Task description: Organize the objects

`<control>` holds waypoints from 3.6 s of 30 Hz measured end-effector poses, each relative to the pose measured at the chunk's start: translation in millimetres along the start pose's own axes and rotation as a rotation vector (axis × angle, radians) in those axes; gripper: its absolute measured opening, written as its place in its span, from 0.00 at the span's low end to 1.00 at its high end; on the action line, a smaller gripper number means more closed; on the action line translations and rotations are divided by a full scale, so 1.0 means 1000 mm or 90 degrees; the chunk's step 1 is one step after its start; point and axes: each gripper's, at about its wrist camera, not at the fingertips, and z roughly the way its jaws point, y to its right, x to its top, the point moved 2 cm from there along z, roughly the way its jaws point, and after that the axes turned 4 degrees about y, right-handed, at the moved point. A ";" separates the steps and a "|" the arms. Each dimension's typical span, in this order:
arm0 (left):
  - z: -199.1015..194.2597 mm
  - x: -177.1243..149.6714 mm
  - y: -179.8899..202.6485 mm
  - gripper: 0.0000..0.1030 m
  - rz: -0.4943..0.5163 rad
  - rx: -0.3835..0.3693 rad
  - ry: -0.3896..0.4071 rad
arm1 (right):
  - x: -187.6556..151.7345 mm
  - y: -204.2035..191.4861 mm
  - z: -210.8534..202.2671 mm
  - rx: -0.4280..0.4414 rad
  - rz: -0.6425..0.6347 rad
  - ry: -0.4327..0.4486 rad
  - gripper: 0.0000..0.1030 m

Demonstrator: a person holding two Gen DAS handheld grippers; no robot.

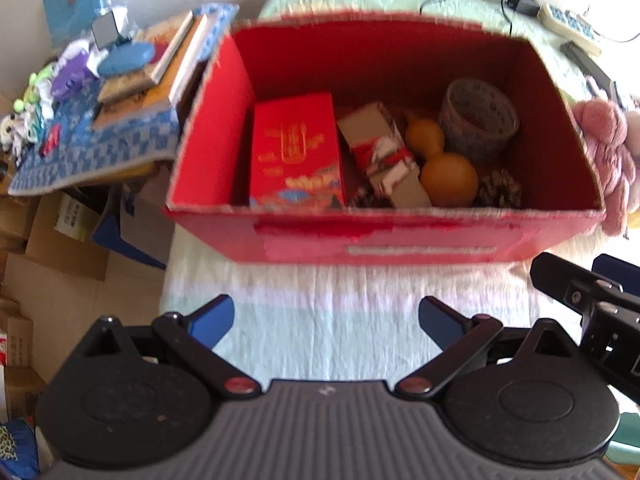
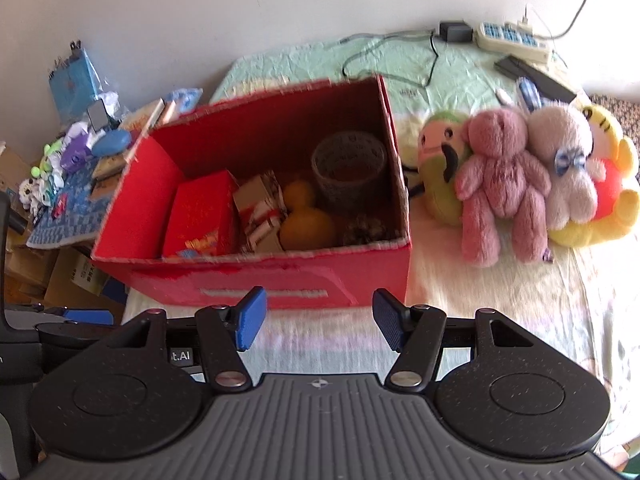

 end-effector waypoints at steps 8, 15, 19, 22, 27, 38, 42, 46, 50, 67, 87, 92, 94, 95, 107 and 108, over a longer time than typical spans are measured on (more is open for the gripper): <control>-0.018 0.022 -0.009 0.96 0.008 0.009 0.071 | 0.018 -0.012 -0.009 -0.004 -0.008 0.068 0.60; -0.014 0.036 -0.013 0.96 0.017 0.004 0.098 | 0.025 -0.018 -0.004 -0.015 -0.002 0.093 0.60; -0.012 0.043 -0.015 0.96 0.022 -0.005 0.109 | 0.029 -0.019 -0.003 -0.019 0.006 0.104 0.60; -0.011 0.048 -0.016 0.96 0.023 -0.011 0.119 | 0.033 -0.021 -0.002 -0.021 0.008 0.117 0.60; -0.008 0.054 -0.015 0.96 0.028 -0.005 0.130 | 0.037 -0.022 0.004 -0.025 0.007 0.127 0.60; 0.007 0.063 -0.020 0.96 0.025 -0.003 0.131 | 0.044 -0.025 0.020 -0.023 0.000 0.121 0.60; 0.012 0.063 -0.020 0.96 0.022 -0.009 0.133 | 0.044 -0.023 0.024 -0.020 0.002 0.125 0.60; 0.019 0.061 -0.018 0.96 0.021 -0.013 0.136 | 0.044 -0.020 0.029 -0.021 0.006 0.127 0.60; 0.025 0.061 -0.015 0.96 0.030 -0.012 0.138 | 0.042 -0.017 0.036 -0.025 0.008 0.126 0.60; 0.048 0.068 -0.010 0.96 0.039 0.000 0.131 | 0.047 -0.008 0.055 -0.034 0.009 0.140 0.58; 0.056 0.072 -0.009 0.96 0.040 -0.010 0.124 | 0.049 -0.006 0.064 -0.028 -0.001 0.133 0.53; 0.055 0.071 -0.009 0.96 0.039 -0.012 0.126 | 0.049 -0.006 0.064 -0.027 -0.006 0.130 0.53; 0.052 0.071 -0.008 0.96 0.043 -0.010 0.132 | 0.049 -0.006 0.063 -0.028 -0.007 0.131 0.53; 0.051 0.070 -0.008 0.97 0.042 -0.014 0.133 | 0.049 -0.006 0.063 -0.030 -0.010 0.132 0.53; 0.046 0.065 -0.009 1.00 0.036 -0.024 0.139 | 0.045 -0.009 0.060 -0.041 -0.027 0.144 0.53; 0.045 0.064 -0.008 1.00 0.038 -0.022 0.141 | 0.045 -0.008 0.060 -0.040 -0.026 0.146 0.53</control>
